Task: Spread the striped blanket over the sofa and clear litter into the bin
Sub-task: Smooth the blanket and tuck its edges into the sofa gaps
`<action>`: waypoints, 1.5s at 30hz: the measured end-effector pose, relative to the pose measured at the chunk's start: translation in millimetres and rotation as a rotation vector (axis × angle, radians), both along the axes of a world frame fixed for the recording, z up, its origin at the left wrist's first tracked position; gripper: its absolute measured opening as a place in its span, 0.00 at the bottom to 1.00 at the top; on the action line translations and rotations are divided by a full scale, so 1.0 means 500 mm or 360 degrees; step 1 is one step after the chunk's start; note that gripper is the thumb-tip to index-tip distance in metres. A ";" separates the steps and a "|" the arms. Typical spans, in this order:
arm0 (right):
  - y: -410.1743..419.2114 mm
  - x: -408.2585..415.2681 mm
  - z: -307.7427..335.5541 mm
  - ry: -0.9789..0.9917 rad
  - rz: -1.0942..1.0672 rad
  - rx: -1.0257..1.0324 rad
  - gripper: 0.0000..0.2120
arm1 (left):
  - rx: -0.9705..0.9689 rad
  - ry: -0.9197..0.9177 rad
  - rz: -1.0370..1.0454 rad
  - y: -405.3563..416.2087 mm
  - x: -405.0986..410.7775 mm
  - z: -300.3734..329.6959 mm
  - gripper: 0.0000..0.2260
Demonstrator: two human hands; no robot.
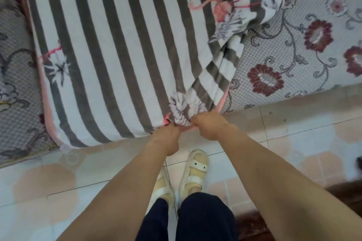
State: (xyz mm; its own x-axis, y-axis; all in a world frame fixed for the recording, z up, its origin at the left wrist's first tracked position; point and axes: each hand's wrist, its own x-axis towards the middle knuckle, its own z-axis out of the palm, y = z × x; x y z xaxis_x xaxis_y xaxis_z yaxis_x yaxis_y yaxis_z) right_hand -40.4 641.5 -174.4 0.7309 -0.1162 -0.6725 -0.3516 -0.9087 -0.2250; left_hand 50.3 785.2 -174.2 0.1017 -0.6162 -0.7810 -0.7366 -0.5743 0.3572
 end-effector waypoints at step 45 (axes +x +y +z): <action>-1.132 0.097 0.238 -0.0651 -0.0497 -0.0285 0.23 | -0.0229 -0.0726 0.0316 -1.169 0.173 0.231 0.38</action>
State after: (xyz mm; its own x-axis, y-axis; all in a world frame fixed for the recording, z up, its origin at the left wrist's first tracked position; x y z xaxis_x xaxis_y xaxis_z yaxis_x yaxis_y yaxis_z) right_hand 8.1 75.6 -55.7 0.8414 -0.4561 -0.2901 -0.5268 -0.8119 -0.2516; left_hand 136.6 200.7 -58.6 0.5380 -0.6485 -0.5386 -0.7177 -0.6875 0.1108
